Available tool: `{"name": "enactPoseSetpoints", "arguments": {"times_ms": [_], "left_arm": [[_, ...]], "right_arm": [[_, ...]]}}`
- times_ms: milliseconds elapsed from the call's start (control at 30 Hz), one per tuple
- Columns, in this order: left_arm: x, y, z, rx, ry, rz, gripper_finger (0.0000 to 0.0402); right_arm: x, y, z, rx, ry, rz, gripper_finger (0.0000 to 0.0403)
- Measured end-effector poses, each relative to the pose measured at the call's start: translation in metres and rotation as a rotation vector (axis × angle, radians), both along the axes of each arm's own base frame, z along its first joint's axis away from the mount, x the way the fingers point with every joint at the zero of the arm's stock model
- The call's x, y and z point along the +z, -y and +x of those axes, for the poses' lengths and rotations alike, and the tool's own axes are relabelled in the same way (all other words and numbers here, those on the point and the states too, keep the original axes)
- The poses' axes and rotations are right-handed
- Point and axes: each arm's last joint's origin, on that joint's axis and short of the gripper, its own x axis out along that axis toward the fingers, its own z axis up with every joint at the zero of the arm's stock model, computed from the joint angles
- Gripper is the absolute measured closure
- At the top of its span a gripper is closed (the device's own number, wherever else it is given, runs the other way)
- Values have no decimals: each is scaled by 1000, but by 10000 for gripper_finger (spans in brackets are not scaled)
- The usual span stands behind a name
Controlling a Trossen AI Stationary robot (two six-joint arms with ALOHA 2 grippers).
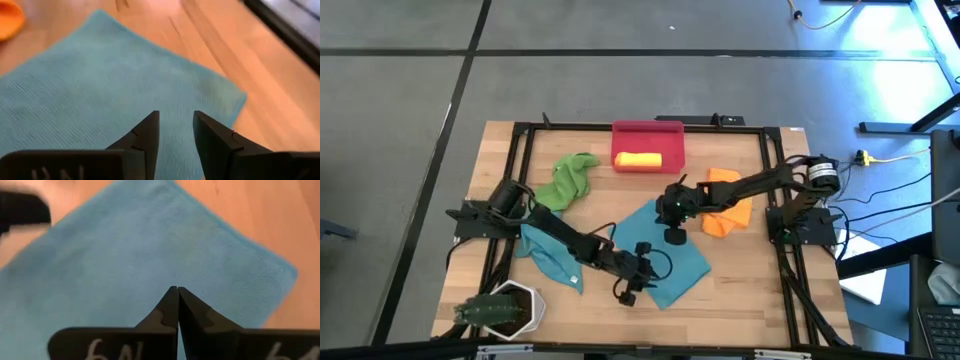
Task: Roll microfiber towels into tight, uniform cylinder then place into a basket
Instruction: Roll the left blue microfiber cloth
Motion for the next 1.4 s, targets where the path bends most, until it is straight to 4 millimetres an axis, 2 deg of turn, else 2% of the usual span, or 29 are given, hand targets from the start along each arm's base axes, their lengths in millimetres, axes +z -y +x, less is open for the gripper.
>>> {"name": "enactPoseSetpoints", "arguments": {"times_ms": [100, 333, 567, 800, 1000, 1100, 1333, 1400], "left_arm": [[-9, 1, 7, -14, -19, -1, 292], [-19, 1, 5, -62, -108, 3, 292], [-13, -4, -11, -102, -286, 80, 292], [11, -16, -27, -111, -383, 154, 292], [26, -32, -37, -35, -441, 228, 292], [29, -35, -35, -37, -427, 235, 292], [44, -34, -33, -60, -336, 229, 292], [53, -32, -34, -67, -312, 223, 291]], "right_arm": [[-6, 6, 1, 6, -6, 5, 396], [-18, 20, -1, -50, -73, -7, 396], [-20, 23, -10, -133, -180, -44, 397], [-20, 14, -18, -243, -269, 11, 398], [-8, -3, -29, -370, -324, 32, 399], [-3, -12, -33, -385, -316, 21, 397], [28, -18, -35, -364, -186, 35, 396], [42, -21, -38, -304, -132, 9, 396]]}}
